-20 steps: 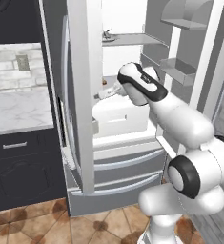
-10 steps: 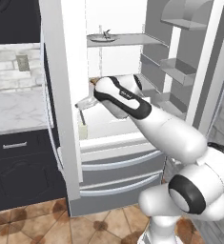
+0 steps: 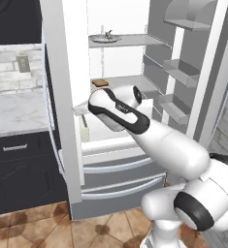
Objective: Retrieve the fish from the fridge and place it on the saucepan with marinade on the stove.
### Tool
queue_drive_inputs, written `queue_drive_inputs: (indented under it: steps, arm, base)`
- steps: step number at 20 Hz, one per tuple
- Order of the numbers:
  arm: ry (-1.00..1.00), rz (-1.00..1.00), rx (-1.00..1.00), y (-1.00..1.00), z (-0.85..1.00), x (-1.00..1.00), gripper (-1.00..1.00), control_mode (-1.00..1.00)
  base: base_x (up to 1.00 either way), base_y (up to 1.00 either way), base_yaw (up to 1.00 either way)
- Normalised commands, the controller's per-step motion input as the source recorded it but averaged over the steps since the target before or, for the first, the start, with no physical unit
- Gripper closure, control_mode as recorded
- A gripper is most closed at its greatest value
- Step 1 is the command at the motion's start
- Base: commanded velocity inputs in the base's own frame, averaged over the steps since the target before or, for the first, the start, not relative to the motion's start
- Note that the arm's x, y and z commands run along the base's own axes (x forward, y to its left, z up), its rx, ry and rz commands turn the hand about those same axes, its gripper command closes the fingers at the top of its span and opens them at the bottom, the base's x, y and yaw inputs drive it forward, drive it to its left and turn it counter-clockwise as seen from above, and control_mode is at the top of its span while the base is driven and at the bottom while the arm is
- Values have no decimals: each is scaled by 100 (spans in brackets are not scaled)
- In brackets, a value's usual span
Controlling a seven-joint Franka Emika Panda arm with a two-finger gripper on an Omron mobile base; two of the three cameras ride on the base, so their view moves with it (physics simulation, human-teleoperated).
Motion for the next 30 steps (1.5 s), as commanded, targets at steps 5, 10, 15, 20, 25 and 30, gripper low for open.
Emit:
queue_drive_inputs:
  steps: [5,10,15,20,25,30]
  arm:
    - [3,-25,1,-100,100,-86,-100,-100]
    - [0,-13,-1,-100,100,-100,-100,-100]
    - [20,-19,-13,-100,99,-85,-100,-100]
    - [27,-20,-39,-88,28,-57,-100,-100]
    - [6,-8,-22,-34,0,-24,-100,-100]
    - [0,-1,0,4,0,2,-100,-100]
  base:
    - [0,0,0]
    - [0,0,0]
    - [0,0,0]
    - [0,0,0]
    - [0,0,0]
    - [0,0,0]
